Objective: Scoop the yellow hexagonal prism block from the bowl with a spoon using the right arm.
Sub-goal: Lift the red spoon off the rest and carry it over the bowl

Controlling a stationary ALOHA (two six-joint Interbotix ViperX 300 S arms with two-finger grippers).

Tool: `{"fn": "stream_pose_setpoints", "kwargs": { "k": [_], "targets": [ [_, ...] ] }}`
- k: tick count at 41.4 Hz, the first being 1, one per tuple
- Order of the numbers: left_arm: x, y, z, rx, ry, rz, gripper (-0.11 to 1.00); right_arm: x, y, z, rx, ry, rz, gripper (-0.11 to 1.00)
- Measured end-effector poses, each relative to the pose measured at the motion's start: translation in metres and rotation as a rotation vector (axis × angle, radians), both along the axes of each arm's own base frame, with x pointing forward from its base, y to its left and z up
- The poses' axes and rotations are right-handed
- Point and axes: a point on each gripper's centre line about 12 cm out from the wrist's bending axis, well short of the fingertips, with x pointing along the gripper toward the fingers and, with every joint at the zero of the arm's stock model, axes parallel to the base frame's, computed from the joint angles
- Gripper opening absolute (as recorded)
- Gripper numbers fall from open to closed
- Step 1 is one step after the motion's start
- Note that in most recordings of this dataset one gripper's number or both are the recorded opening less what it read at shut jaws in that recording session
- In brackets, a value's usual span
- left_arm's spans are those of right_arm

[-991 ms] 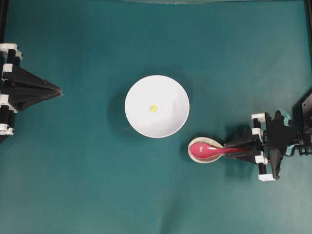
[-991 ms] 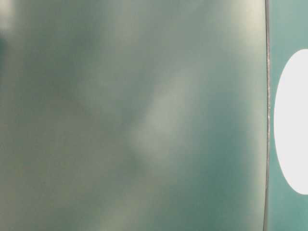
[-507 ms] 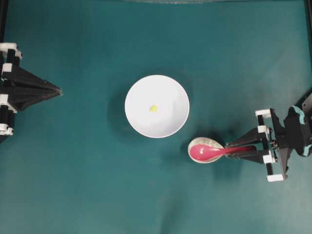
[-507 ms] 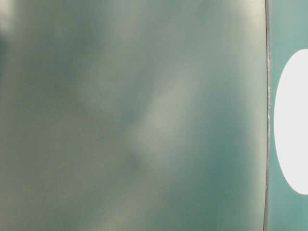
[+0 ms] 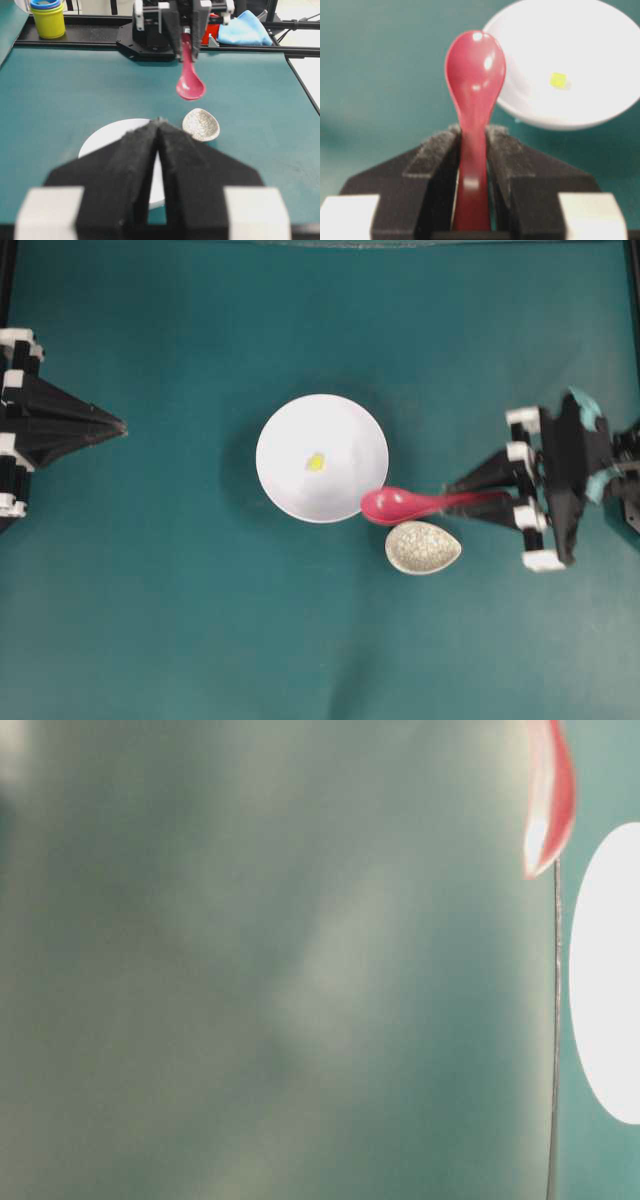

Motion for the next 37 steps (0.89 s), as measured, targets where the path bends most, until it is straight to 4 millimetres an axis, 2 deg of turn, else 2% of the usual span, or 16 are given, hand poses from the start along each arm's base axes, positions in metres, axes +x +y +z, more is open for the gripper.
{"fn": "stream_pose_setpoints", "kwargs": {
  "k": [9, 18, 30, 37],
  "targets": [
    [0.000, 0.000, 0.000, 0.000, 0.000, 0.000, 0.05, 0.019, -0.019, 0.022, 0.045, 0.098, -0.020, 0.24],
    [-0.001, 0.000, 0.002, 0.000, -0.008, 0.000, 0.05, 0.038, -0.034, 0.034, 0.051, 0.186, -0.017, 0.24],
    [-0.003, 0.000, 0.002, 0.000, -0.006, 0.000, 0.05, 0.060, -0.057, 0.028, 0.075, 0.291, -0.051, 0.24],
    [-0.003, 0.000, 0.001, 0.000, 0.000, 0.000, 0.05, 0.074, -0.058, 0.028, 0.084, 0.323, -0.039, 0.24]
  ]
}}
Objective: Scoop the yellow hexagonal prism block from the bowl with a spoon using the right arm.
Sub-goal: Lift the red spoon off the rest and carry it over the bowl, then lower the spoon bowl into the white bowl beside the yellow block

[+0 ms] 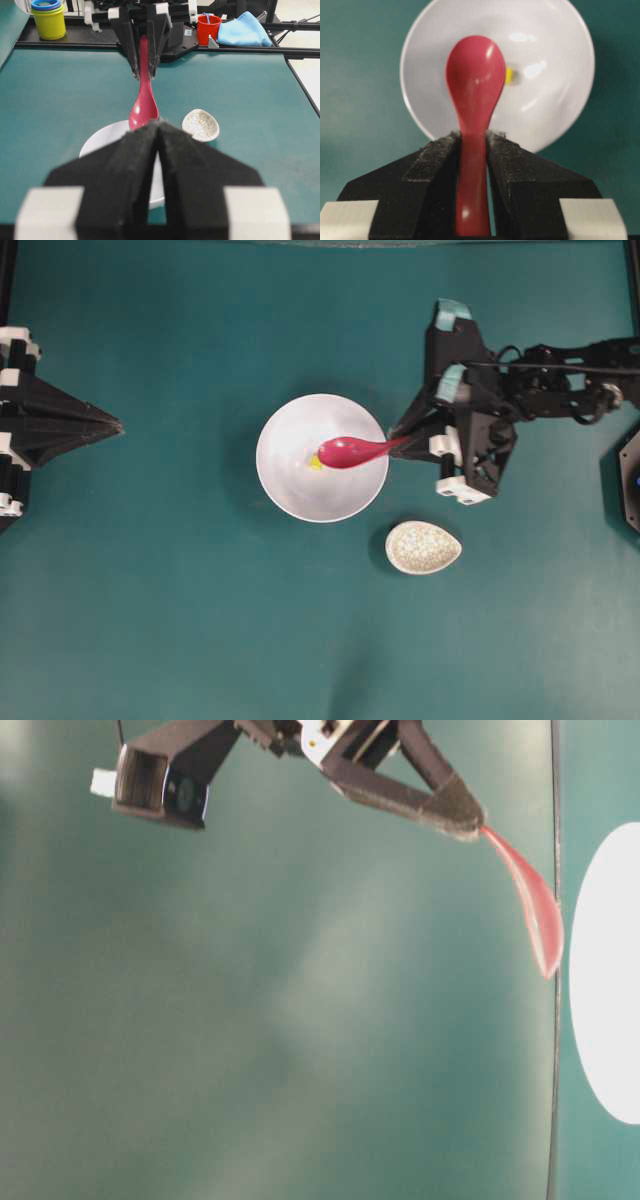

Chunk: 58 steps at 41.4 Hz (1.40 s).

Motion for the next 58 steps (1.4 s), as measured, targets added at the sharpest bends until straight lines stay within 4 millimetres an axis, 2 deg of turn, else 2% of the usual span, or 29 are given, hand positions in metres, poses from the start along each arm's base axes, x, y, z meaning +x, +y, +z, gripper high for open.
{"fn": "stream_pose_setpoints", "kwargs": {
  "k": [11, 17, 28, 47, 58],
  "targets": [
    [0.000, 0.000, -0.003, 0.003, 0.023, 0.000, 0.05, 0.015, -0.009, -0.002, 0.040, 0.090, 0.012, 0.24],
    [0.000, 0.000, -0.005, 0.005, 0.041, 0.000, 0.05, 0.022, -0.008, -0.002, 0.052, 0.128, 0.034, 0.24],
    [0.000, 0.000, -0.008, 0.009, 0.064, 0.000, 0.05, 0.025, -0.007, -0.001, 0.096, 0.176, 0.027, 0.24],
    [0.001, 0.000, -0.009, 0.015, 0.071, 0.000, 0.05, 0.026, -0.018, -0.016, 0.101, 0.360, -0.068, 0.24],
    [0.001, 0.000, -0.009, 0.015, 0.071, 0.000, 0.05, 0.033, -0.019, -0.034, 0.097, 0.411, -0.072, 0.24]
  ]
}}
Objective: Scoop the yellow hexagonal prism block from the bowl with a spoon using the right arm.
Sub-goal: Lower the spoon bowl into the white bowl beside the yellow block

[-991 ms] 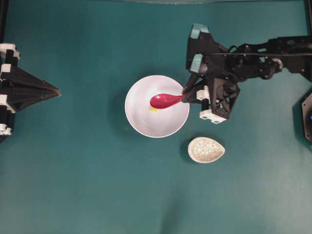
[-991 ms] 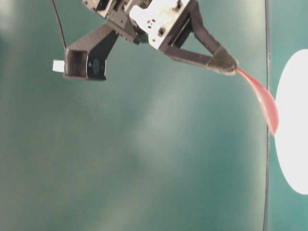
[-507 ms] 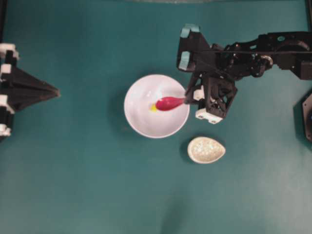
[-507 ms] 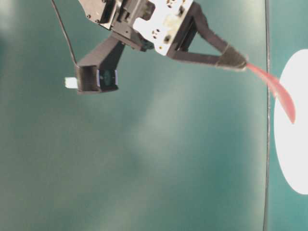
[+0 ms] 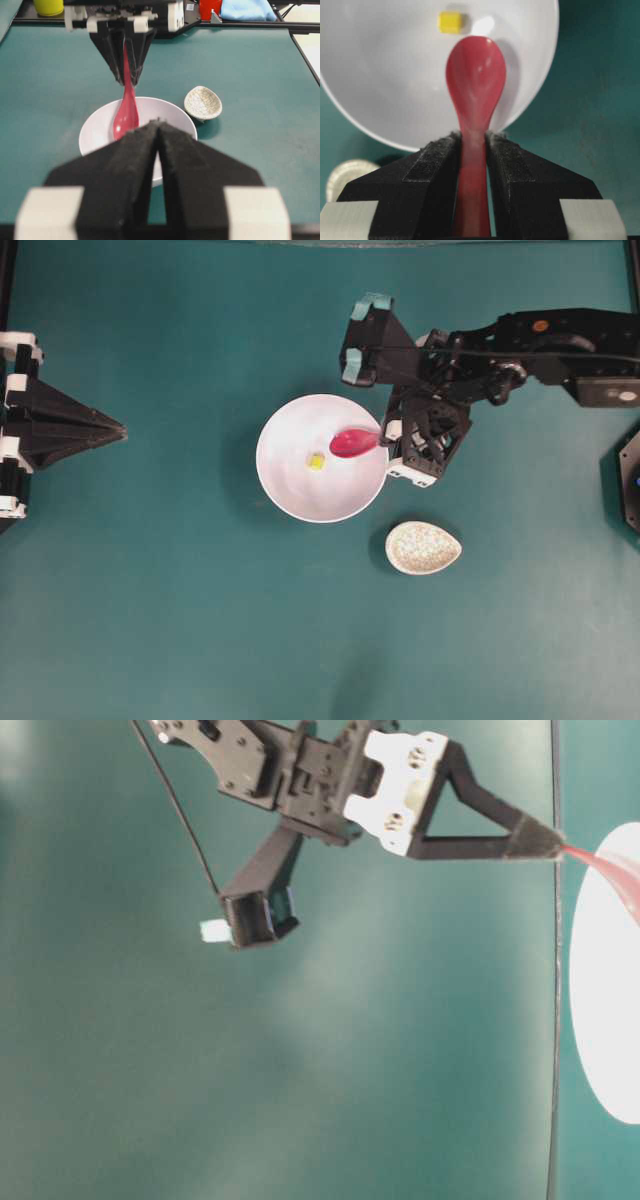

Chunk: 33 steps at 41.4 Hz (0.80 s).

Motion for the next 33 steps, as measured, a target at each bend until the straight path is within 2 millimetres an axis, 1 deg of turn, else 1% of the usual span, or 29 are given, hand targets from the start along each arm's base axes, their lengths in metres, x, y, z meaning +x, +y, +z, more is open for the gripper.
{"fn": "stream_pose_setpoints", "kwargs": {
  "k": [10, 16, 24, 33],
  "targets": [
    [0.000, 0.000, 0.000, 0.002, 0.002, 0.000, 0.05, 0.012, 0.007, -0.003, 0.005, 0.023, 0.029, 0.24],
    [0.000, 0.000, 0.000, 0.000, 0.002, 0.000, 0.05, 0.012, 0.011, -0.007, 0.015, 0.061, 0.042, 0.24],
    [0.000, 0.000, 0.000, 0.000, 0.000, 0.000, 0.05, 0.013, 0.014, -0.007, 0.016, 0.066, 0.052, 0.24],
    [0.000, 0.000, 0.000, 0.000, 0.000, 0.000, 0.05, 0.017, 0.014, -0.015, 0.020, 0.085, 0.053, 0.24]
  ]
}}
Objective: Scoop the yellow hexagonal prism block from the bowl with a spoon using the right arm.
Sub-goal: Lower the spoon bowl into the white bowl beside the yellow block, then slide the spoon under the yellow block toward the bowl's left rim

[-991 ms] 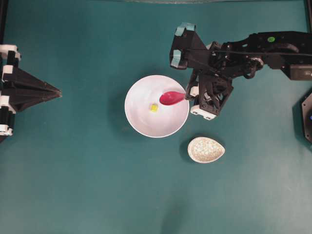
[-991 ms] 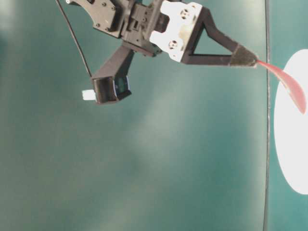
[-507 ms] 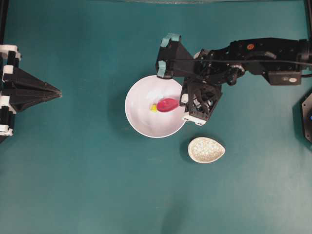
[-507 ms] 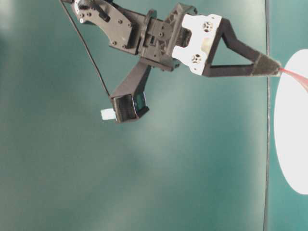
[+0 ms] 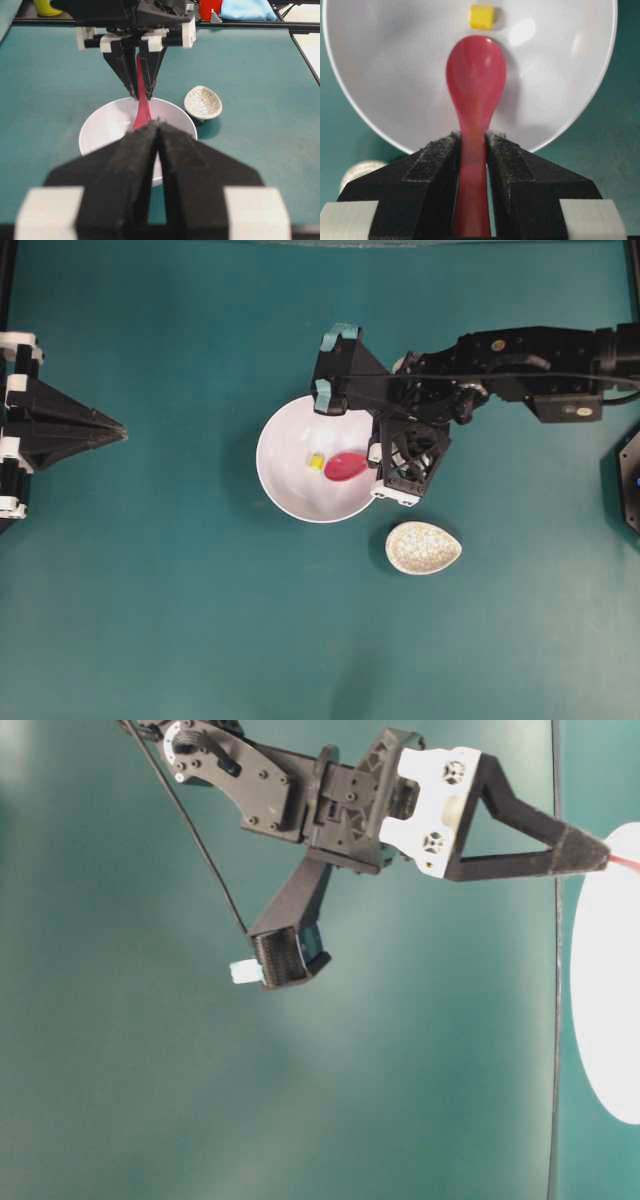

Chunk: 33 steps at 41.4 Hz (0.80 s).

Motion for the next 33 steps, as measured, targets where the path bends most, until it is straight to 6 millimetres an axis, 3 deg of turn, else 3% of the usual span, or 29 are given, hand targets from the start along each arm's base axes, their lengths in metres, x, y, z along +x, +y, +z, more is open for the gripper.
{"fn": "stream_pose_setpoints", "kwargs": {
  "k": [33],
  "targets": [
    [0.000, 0.000, 0.000, 0.002, 0.002, 0.000, 0.05, 0.032, -0.008, 0.001, -0.044, -0.136, -0.016, 0.24]
  ]
}}
